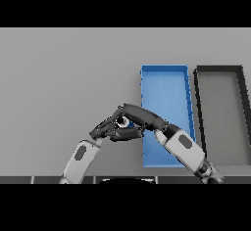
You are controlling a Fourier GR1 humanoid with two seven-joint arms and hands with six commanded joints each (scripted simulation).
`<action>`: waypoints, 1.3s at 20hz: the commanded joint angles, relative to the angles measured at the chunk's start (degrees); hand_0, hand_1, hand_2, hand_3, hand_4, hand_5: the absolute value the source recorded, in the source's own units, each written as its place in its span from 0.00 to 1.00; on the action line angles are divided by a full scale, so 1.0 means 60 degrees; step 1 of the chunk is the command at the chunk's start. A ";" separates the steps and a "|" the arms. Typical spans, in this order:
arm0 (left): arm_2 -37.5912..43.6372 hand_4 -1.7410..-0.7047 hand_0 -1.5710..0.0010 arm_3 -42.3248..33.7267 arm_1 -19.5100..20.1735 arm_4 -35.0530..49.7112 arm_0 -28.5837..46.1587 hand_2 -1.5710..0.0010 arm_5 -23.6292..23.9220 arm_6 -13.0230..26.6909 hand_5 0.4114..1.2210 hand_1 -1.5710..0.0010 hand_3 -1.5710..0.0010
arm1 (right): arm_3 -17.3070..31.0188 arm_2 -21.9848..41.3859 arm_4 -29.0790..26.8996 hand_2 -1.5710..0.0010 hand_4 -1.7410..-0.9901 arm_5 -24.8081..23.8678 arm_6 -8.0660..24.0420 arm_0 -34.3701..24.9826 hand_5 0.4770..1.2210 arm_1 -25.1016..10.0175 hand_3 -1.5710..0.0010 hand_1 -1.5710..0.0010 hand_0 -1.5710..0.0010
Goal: Pick up the blue pipe and place it into the blue bin.
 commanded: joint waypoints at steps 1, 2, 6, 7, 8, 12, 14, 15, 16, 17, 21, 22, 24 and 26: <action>0.0068 0.70 0.84 0.0048 -0.0022 -0.0002 -0.0088 0.86 0.0045 0.0221 0.54 0.86 0.88 | 0.0034 -0.0016 0.0054 0.00 0.00 -0.0024 -0.0014 -0.0158 0.99 0.0024 0.00 0.00 0.00; 0.0032 0.72 0.88 0.0017 -0.0024 0.0035 0.0080 0.89 0.0029 0.0212 0.44 0.89 0.90 | 0.0079 0.0000 0.0116 0.00 0.00 -0.0023 -0.0107 -0.0065 1.00 -0.0029 0.00 0.00 0.00; 0.0129 0.75 0.95 0.0007 -0.0098 0.0214 0.0178 0.95 0.0050 0.0538 0.19 0.95 0.96 | 0.0250 -0.0026 -0.0032 0.00 0.00 -0.0007 -0.0166 -0.0088 1.00 0.0114 0.00 0.00 0.00; 0.0118 0.76 0.96 0.0049 -0.0128 0.0108 0.0075 0.96 0.0120 0.0690 0.16 0.96 0.97 | 0.0198 -0.0065 -0.0145 0.00 0.00 -0.0046 -0.0223 -0.0043 1.00 0.0135 0.00 0.00 0.00; 0.0125 0.77 0.97 0.0089 -0.0100 0.0036 0.0110 0.97 0.0181 0.0574 0.13 0.97 0.97 | 0.0266 -0.0187 -0.0228 0.00 0.00 -0.0092 -0.0329 -0.0073 1.00 0.0137 0.00 0.00 0.00; 0.0116 0.80 0.99 0.0163 -0.0093 -0.0037 0.0138 0.99 0.0218 0.0611 0.08 0.99 0.99 | -0.0079 -0.0740 -0.1779 0.00 0.00 -0.0559 0.0419 -0.0508 1.00 0.0117 0.00 0.00 0.00; 0.0019 0.80 0.99 -0.0010 -0.0134 -0.0026 0.0131 0.99 0.0173 0.0774 0.06 0.99 0.99 | -0.0019 -0.1134 -0.2555 0.00 0.00 -0.0938 0.1032 -0.1172 1.00 0.0114 0.00 0.00 0.00; -0.0004 0.80 0.99 -0.0065 -0.0066 -0.0026 0.0227 0.99 0.0129 0.0786 0.05 0.99 0.99 | -0.0049 -0.1444 -0.3041 0.00 0.00 -0.1135 0.1137 -0.1584 1.00 0.0049 0.00 0.00 0.00; 0.0033 0.80 0.99 0.0080 -0.0072 -0.0079 0.0176 1.00 0.0166 0.0822 0.05 0.99 1.00 | 0.0037 -0.1633 -0.3409 0.00 0.00 -0.1216 0.1274 -0.2000 1.00 -0.0058 0.00 0.00 0.00; 0.0088 0.81 1.00 0.0127 -0.0077 -0.0048 0.0062 1.00 0.0146 0.0904 0.04 1.00 1.00 | 0.0217 -0.1961 -0.3871 0.00 0.00 -0.1220 0.1307 -0.2573 1.00 -0.0190 0.00 0.00 0.00; 0.0153 0.81 1.00 0.0015 -0.0080 0.0096 0.0125 1.00 0.0110 0.0994 0.03 1.00 1.00 | 0.1268 -0.3186 -0.4308 0.00 0.00 -0.1710 0.0813 -0.4134 1.00 -0.0991 0.00 0.00 0.00; 0.0133 0.81 1.00 -0.0031 -0.0061 0.0081 0.0191 1.00 0.0114 0.1029 0.03 1.00 1.00 | 0.1419 -0.3362 -0.4114 0.00 0.00 -0.2010 0.0802 -0.4400 1.00 -0.1249 0.00 0.00 0.00; 0.0104 0.82 1.00 -0.0126 0.0001 0.0068 0.0215 1.00 0.0068 0.1098 0.02 1.00 1.00 | 0.2114 -0.3699 -0.3819 0.00 0.00 -0.2195 0.0865 -0.4785 1.00 -0.1713 0.00 0.00 0.00; 0.0117 0.82 1.00 -0.0119 0.0041 0.0105 0.0205 1.00 0.0001 0.1105 0.01 1.00 1.00 | 0.3000 -0.3982 -0.3626 0.00 0.00 -0.2148 0.0783 -0.4804 1.00 -0.1980 0.00 0.00 0.00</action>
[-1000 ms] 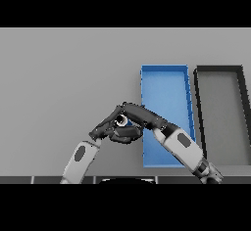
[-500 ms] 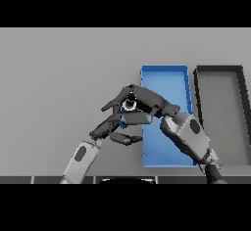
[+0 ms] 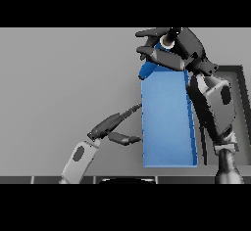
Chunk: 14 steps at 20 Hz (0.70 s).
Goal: Pick up the blue pipe and place it into the blue bin.
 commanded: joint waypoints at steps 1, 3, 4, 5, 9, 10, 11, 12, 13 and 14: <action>-0.0010 0.82 1.00 0.0017 0.0001 -0.0070 0.0011 1.00 0.0055 -0.0065 0.00 1.00 1.00 | 0.0280 -0.0140 0.0142 0.00 0.00 -0.0033 -0.0015 0.0005 1.00 -0.0204 0.00 0.00 0.00; -0.0088 0.83 1.00 0.0045 -0.0023 -0.0224 -0.0045 1.00 0.0128 -0.0112 0.00 1.00 1.00 | 0.0820 -0.0340 0.0431 0.00 0.00 0.0239 -0.0172 0.0376 1.00 -0.0647 0.00 0.00 0.00; -0.0044 0.83 1.00 -0.0005 0.0058 -0.0246 -0.0042 1.00 0.0147 -0.0191 0.00 1.00 1.00 | 0.0842 -0.0393 0.0494 0.00 0.00 0.0306 -0.0230 0.0679 1.00 -0.0798 0.00 0.00 0.00; 0.0072 0.84 1.00 0.0062 0.0133 -0.0252 -0.0123 1.00 0.0181 -0.0201 0.00 1.00 1.00 | 0.0872 -0.0439 0.0460 0.00 0.00 0.0315 -0.0203 0.0998 1.00 -0.0861 0.00 0.00 0.00; -0.0029 0.85 1.00 0.0083 0.0120 -0.0261 -0.0009 1.00 0.0125 -0.0276 0.01 1.00 1.00 | 0.0502 -0.0502 0.0484 0.00 0.00 0.0071 0.0039 0.2513 1.00 -0.1106 0.00 0.00 0.00; 0.0014 0.84 1.00 0.0064 0.0167 -0.0215 0.0024 1.00 0.0102 -0.0292 0.01 1.00 1.00 | 0.0393 -0.0525 0.0467 0.00 0.00 0.0045 0.0132 0.2990 1.00 -0.1169 0.00 0.00 0.00; -0.0038 0.84 1.00 -0.0008 0.0153 -0.0207 0.0109 1.00 0.0097 -0.0294 0.01 1.00 1.00 | 0.0165 -0.0416 0.0551 0.00 0.00 -0.0033 0.0264 0.3408 1.00 -0.1178 0.00 0.00 0.00; -0.0058 0.84 1.00 0.0011 0.0047 -0.0142 0.0118 1.00 0.0096 -0.0208 0.01 1.00 1.00 | -0.0039 -0.0399 0.0630 0.00 0.00 -0.0122 0.0255 0.3836 1.00 -0.1222 0.00 0.00 0.00; -0.0011 0.83 1.00 -0.0052 0.0066 -0.0100 0.0121 1.00 0.0111 -0.0212 0.01 1.00 1.00 | -0.0195 -0.0410 0.0635 0.00 0.00 -0.0301 0.0423 0.4268 1.00 -0.1260 0.00 0.00 0.00; -0.0066 0.83 1.00 -0.0131 0.0057 -0.0144 0.0231 1.00 0.0159 -0.0212 0.01 1.00 1.00 | -0.0405 -0.0319 0.0703 0.00 0.00 -0.0509 0.0581 0.4586 1.00 -0.1229 0.00 0.00 0.00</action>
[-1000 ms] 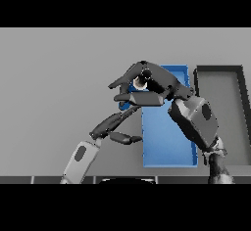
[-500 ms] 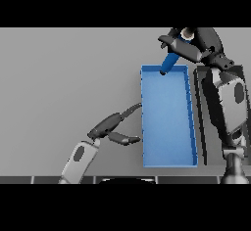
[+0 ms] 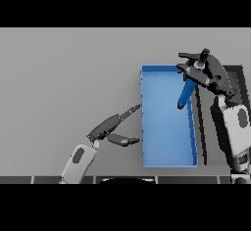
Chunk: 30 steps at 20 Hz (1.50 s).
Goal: Pick up the blue pipe and place it into the blue bin.
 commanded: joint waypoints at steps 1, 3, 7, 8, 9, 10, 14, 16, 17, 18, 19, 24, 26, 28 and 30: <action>-0.0017 0.83 1.00 -0.0034 -0.0008 0.0028 0.0044 1.00 -0.0017 0.0045 0.02 1.00 1.00 | -0.0225 0.0041 0.0065 0.00 0.00 -0.0272 0.0245 0.0344 1.00 -0.0041 0.00 0.00 0.00; 0.0016 0.83 1.00 0.0032 -0.0053 0.0031 -0.0099 1.00 -0.0011 0.0280 0.02 1.00 1.00 | -0.0551 0.0179 0.0193 0.00 0.00 -0.0677 0.0531 0.0914 1.00 -0.0204 0.00 0.00 0.00; -0.0146 0.82 1.00 -0.0056 -0.0011 -0.0010 0.0111 1.00 -0.0076 0.0063 0.01 1.00 1.00 | -0.0668 0.1475 0.0090 0.00 0.00 -0.2330 0.0530 0.1686 1.00 -0.0940 0.03 0.00 0.00; -0.0110 0.82 1.00 -0.0101 0.0009 0.0025 0.0114 1.00 -0.0072 0.0063 0.01 1.00 1.00 | -0.0688 0.1798 0.0034 0.00 0.00 -0.2595 0.0530 0.1835 1.00 -0.1177 0.20 0.00 0.00; -0.0131 0.83 1.00 -0.0186 0.0058 0.0027 0.0183 1.00 -0.0087 0.0018 0.01 1.00 1.00 | -0.0580 0.2232 -0.0041 0.00 0.00 -0.2832 0.0530 0.1888 1.00 -0.1509 0.28 0.00 0.00; -0.0120 0.83 1.00 -0.0109 -0.0005 -0.0037 0.0040 1.00 -0.0027 0.0161 0.01 1.00 1.00 | -0.0431 0.2675 -0.0033 0.00 0.00 -0.3185 0.0530 0.1866 1.00 -0.1703 0.35 0.00 0.00; -0.0057 0.83 1.00 -0.0069 0.0065 -0.0033 0.0025 1.00 -0.0042 0.0139 0.01 1.00 1.00 | 0.0371 0.4800 -0.1248 0.32 0.20 -0.4509 0.0528 0.1229 1.00 -0.2832 0.60 0.32 0.25; -0.0125 0.83 1.00 -0.0075 0.0033 -0.0089 0.0069 1.00 -0.0017 0.0115 0.02 1.00 1.00 | 0.0520 0.5432 -0.1646 0.56 0.44 -0.4481 0.0532 0.0905 1.00 -0.3222 0.74 0.56 0.52; -0.0148 0.83 1.00 -0.0132 0.0022 -0.0093 0.0087 1.00 -0.0007 0.0113 0.02 1.00 1.00 | 0.0575 0.6019 -0.1953 0.65 0.54 -0.4271 0.0506 0.0548 1.00 -0.3634 0.79 0.65 0.62; -0.0158 0.83 1.00 -0.0156 0.0072 -0.0065 0.0163 1.00 -0.0050 0.0031 0.02 1.00 1.00 | 0.0581 0.6349 -0.1965 0.72 0.62 -0.4009 0.0470 0.0323 0.95 -0.3842 0.84 0.72 0.69; -0.0157 0.83 1.00 -0.0270 0.0007 -0.0013 0.0098 1.00 -0.0030 0.0104 0.02 1.00 1.00 | 0.0525 0.6740 -0.1897 0.78 0.69 -0.3794 0.0419 0.0066 0.89 -0.3985 0.87 0.78 0.76; -0.0133 0.83 1.00 -0.0308 -0.0007 0.0062 0.0094 1.00 -0.0057 0.0390 0.02 1.00 1.00 | 0.0885 0.7860 -0.1656 0.93 0.88 -0.3088 0.0534 -0.0502 0.57 -0.4215 0.96 0.93 0.92; -0.0150 0.83 1.00 -0.0273 -0.0030 0.0028 0.0098 1.00 -0.0030 0.0380 0.02 1.00 1.00 | 0.0878 0.8201 -0.1875 0.95 0.90 -0.3074 0.0534 -0.0634 0.50 -0.4402 0.97 0.95 0.95; -0.0123 0.83 1.00 -0.0235 0.0010 -0.0007 0.0107 1.00 -0.0009 0.0359 0.02 1.00 1.00 | 0.0937 0.8385 -0.1836 0.97 0.92 -0.2976 0.0534 -0.0715 0.42 -0.4474 0.98 0.97 0.97; -0.0101 0.82 1.00 -0.0222 0.0039 -0.0015 0.0118 1.00 -0.0005 0.0289 0.02 1.00 1.00 | 0.1035 0.8616 -0.1851 0.98 0.94 -0.2963 0.0532 -0.0868 0.35 -0.4494 0.99 0.98 0.98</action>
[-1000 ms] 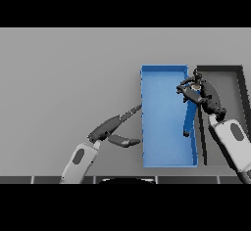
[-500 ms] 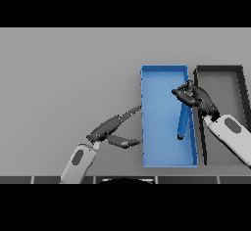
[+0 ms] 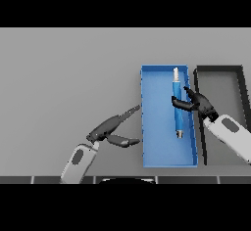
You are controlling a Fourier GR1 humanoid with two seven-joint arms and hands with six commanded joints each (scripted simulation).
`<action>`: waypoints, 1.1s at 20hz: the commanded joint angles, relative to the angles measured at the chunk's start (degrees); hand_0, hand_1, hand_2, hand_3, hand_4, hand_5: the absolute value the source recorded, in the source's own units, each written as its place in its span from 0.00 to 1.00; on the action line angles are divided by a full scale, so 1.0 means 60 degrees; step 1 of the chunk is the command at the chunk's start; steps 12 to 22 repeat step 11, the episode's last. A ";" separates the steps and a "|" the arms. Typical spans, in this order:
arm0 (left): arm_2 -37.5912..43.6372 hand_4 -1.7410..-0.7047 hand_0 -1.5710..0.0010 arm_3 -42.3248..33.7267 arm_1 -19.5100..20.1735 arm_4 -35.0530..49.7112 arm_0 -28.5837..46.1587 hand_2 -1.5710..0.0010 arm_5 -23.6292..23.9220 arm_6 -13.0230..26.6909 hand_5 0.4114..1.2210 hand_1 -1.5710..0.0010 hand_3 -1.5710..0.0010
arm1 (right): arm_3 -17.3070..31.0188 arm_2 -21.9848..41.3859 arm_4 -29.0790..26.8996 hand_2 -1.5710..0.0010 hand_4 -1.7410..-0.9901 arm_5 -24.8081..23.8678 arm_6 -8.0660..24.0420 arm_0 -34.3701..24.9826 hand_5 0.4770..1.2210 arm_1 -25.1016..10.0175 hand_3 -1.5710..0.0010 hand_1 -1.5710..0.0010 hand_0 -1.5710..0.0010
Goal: Pick up the blue pipe and place it into the blue bin.
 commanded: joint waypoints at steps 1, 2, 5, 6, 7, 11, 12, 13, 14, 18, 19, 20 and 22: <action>-0.0022 0.82 1.00 0.0010 0.0002 -0.0016 0.0005 1.00 -0.0010 -0.0023 0.02 1.00 1.00 | 0.0024 0.0122 -0.0028 0.98 0.94 -0.0008 0.0000 -0.0077 0.32 -0.0040 0.99 0.98 0.98; -0.0031 0.82 1.00 0.0030 -0.0016 -0.0044 -0.0015 1.00 0.0011 -0.0027 0.02 1.00 1.00 | 0.0119 0.0249 -0.0035 0.99 0.94 0.0013 0.0000 -0.0171 0.29 0.0007 0.99 0.99 0.99; -0.0037 0.82 1.00 0.0005 -0.0045 -0.0043 -0.0041 1.00 0.0025 0.0034 0.02 1.00 1.00 | 0.0200 0.0365 0.0031 0.99 0.96 0.0072 -0.0004 -0.0248 0.25 0.0012 1.00 0.99 0.99; -0.0015 0.83 1.00 0.0046 -0.0026 -0.0025 -0.0042 1.00 0.0002 0.0026 0.02 1.00 1.00 | 0.0194 0.0405 -0.0004 0.99 0.96 0.0155 0.0000 -0.0288 0.25 0.0011 1.00 0.99 0.99; -0.0053 0.83 1.00 0.0076 0.0008 -0.0101 0.0033 1.00 0.0027 -0.0090 0.02 1.00 1.00 | 0.0174 0.0435 -0.0035 1.00 0.96 0.0186 -0.0002 -0.0351 0.25 0.0000 1.00 1.00 1.00; -0.0177 0.83 1.00 0.0394 -0.0147 -0.0303 -0.0004 1.00 0.0130 -0.0223 0.02 1.00 1.00 | 0.0381 0.0498 -0.0035 1.00 0.96 0.0412 -0.0043 -0.0420 0.22 -0.0002 1.00 1.00 1.00; -0.0177 0.83 1.00 0.0394 -0.0147 -0.0303 -0.0004 1.00 0.0130 -0.0223 0.02 1.00 1.00 | 0.0381 0.0498 -0.0035 1.00 0.96 0.0412 -0.0043 -0.0420 0.22 -0.0002 1.00 1.00 1.00; -0.0177 0.83 1.00 0.0394 -0.0147 -0.0303 -0.0004 1.00 0.0130 -0.0223 0.02 1.00 1.00 | 0.0381 0.0498 -0.0035 1.00 0.96 0.0412 -0.0043 -0.0420 0.22 -0.0002 1.00 1.00 1.00; -0.0177 0.83 1.00 0.0394 -0.0147 -0.0303 -0.0004 1.00 0.0130 -0.0223 0.02 1.00 1.00 | 0.0381 0.0498 -0.0035 1.00 0.96 0.0412 -0.0043 -0.0420 0.22 -0.0002 1.00 1.00 1.00; -0.0177 0.83 1.00 0.0394 -0.0147 -0.0303 -0.0004 1.00 0.0130 -0.0223 0.02 1.00 1.00 | 0.0381 0.0498 -0.0035 1.00 0.96 0.0412 -0.0043 -0.0420 0.22 -0.0002 1.00 1.00 1.00; -0.0177 0.83 1.00 0.0394 -0.0147 -0.0303 -0.0004 1.00 0.0130 -0.0223 0.02 1.00 1.00 | 0.0381 0.0498 -0.0035 1.00 0.96 0.0412 -0.0043 -0.0420 0.22 -0.0002 1.00 1.00 1.00; -0.0177 0.83 1.00 0.0394 -0.0147 -0.0303 -0.0004 1.00 0.0130 -0.0223 0.02 1.00 1.00 | 0.0381 0.0498 -0.0035 1.00 0.96 0.0412 -0.0043 -0.0420 0.22 -0.0002 1.00 1.00 1.00; -0.0177 0.83 1.00 0.0394 -0.0147 -0.0303 -0.0004 1.00 0.0130 -0.0223 0.02 1.00 1.00 | 0.0381 0.0498 -0.0035 1.00 0.96 0.0412 -0.0043 -0.0420 0.22 -0.0002 1.00 1.00 1.00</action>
